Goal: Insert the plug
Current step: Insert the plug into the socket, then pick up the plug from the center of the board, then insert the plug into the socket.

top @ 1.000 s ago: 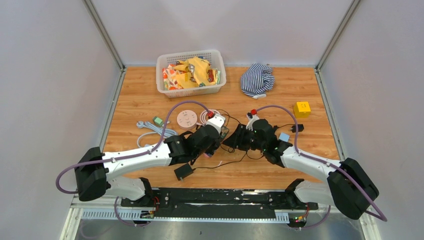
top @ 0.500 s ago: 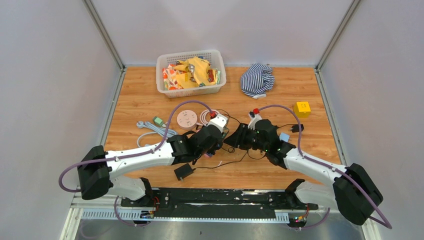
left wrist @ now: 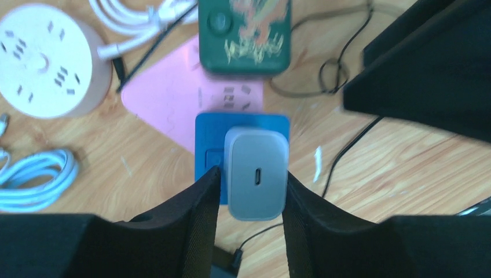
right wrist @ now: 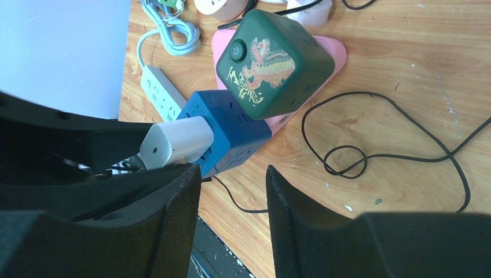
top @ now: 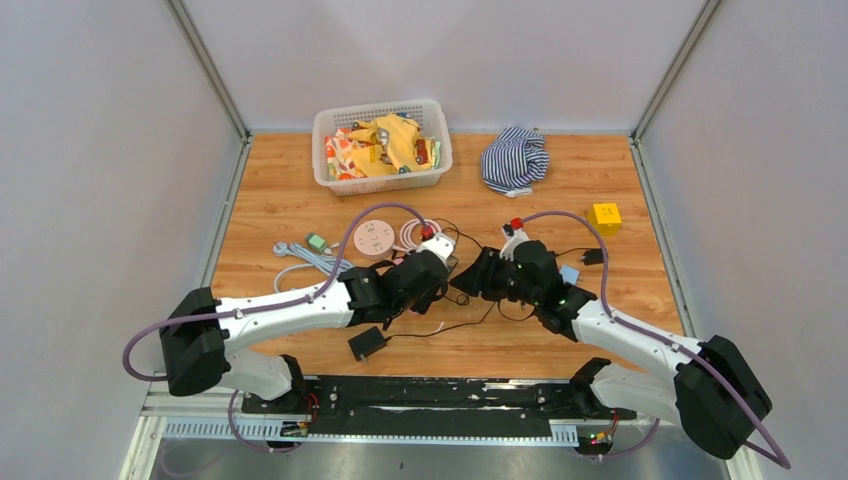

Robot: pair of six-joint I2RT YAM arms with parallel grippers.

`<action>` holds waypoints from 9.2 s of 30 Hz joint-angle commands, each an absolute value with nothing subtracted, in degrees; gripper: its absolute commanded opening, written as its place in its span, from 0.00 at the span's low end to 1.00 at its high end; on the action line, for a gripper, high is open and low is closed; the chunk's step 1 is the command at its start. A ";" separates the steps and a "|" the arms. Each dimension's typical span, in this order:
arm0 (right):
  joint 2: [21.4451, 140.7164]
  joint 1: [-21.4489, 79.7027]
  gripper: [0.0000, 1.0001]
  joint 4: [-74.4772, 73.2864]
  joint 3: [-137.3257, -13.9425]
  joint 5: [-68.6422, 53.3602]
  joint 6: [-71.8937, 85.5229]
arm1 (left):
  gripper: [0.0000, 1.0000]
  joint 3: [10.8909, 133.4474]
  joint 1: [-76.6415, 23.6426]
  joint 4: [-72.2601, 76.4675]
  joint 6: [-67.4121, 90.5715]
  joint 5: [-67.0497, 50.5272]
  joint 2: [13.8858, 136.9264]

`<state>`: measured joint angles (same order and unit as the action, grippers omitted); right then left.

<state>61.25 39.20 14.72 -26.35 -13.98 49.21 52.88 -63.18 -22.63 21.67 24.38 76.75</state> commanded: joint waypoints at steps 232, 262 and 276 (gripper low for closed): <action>43.66 63.98 1.00 6.77 -31.11 45.09 24.34 | 0.00 47.96 1.93 -62.40 66.61 7.58 69.77; 43.73 63.94 1.00 6.77 -30.98 45.29 24.30 | 0.00 50.73 3.43 -62.42 67.42 9.31 73.17; 43.68 63.95 0.99 6.50 -30.94 44.57 24.96 | 0.00 51.11 3.64 -62.49 67.06 9.49 69.76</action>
